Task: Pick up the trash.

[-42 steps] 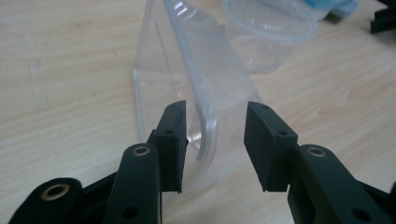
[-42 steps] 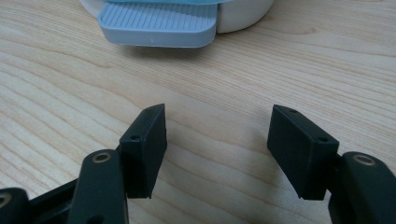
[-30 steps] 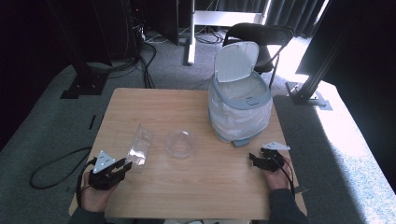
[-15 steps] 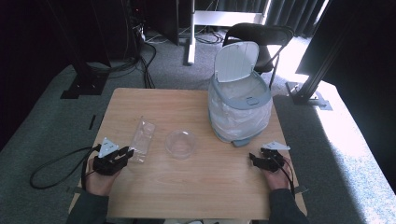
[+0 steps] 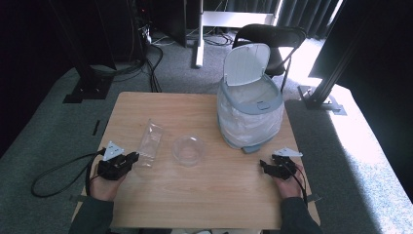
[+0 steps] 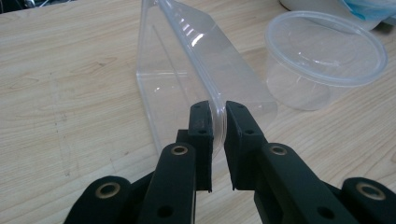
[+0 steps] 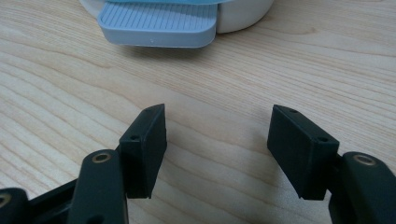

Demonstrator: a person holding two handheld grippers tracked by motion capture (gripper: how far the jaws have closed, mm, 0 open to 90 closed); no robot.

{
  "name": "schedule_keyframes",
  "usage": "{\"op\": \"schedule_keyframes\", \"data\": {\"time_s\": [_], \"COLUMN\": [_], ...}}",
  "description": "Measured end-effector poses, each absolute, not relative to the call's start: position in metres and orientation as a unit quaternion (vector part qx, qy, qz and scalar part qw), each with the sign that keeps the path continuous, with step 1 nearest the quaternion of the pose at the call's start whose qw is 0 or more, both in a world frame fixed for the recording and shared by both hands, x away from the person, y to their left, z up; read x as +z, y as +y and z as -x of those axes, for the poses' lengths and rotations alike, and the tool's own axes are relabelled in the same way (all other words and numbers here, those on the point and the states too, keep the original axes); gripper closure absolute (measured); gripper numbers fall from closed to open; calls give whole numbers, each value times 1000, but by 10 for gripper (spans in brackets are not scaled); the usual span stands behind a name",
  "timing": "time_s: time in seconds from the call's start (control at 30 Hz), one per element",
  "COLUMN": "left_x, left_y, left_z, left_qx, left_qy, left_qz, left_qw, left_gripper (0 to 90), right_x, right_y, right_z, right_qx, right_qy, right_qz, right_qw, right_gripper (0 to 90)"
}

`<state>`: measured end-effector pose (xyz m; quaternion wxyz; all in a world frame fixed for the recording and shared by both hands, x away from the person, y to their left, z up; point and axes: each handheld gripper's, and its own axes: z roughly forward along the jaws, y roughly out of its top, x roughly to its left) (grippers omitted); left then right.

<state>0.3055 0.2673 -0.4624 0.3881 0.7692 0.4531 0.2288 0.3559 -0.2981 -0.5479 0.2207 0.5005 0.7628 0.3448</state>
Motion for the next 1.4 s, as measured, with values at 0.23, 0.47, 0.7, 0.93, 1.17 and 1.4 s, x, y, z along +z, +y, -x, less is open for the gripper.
{"op": "schedule_keyframes", "data": {"time_s": [0.23, 0.47, 0.7, 0.93, 1.17, 1.4], "left_x": [-460, -461, -461, -458, -452, -442], "left_y": [267, 266, 263, 263, 261, 259], "left_z": [-312, -315, -321, -327, -333, -338], "left_qx": [221, 218, 224, 232, 240, 249], "left_qy": [456, 455, 450, 455, 456, 453], "left_qz": [-767, -767, -768, -755, -747, -738], "left_qw": [395, 397, 397, 412, 420, 433], "left_gripper": [783, 814, 839, 852, 861, 862], "right_x": [-548, -548, -548, -548, -548, -548], "right_y": [-298, -298, -298, -298, -298, -298], "right_z": [-356, -356, -356, -356, -356, -356], "right_qx": [345, 345, 345, 345, 345, 345], "right_qy": [763, 763, 763, 763, 763, 763], "right_qz": [-500, -500, -500, -500, -500, -500], "right_qw": [221, 221, 221, 221, 221, 221], "right_gripper": [366, 365, 365, 365, 365, 365]}}
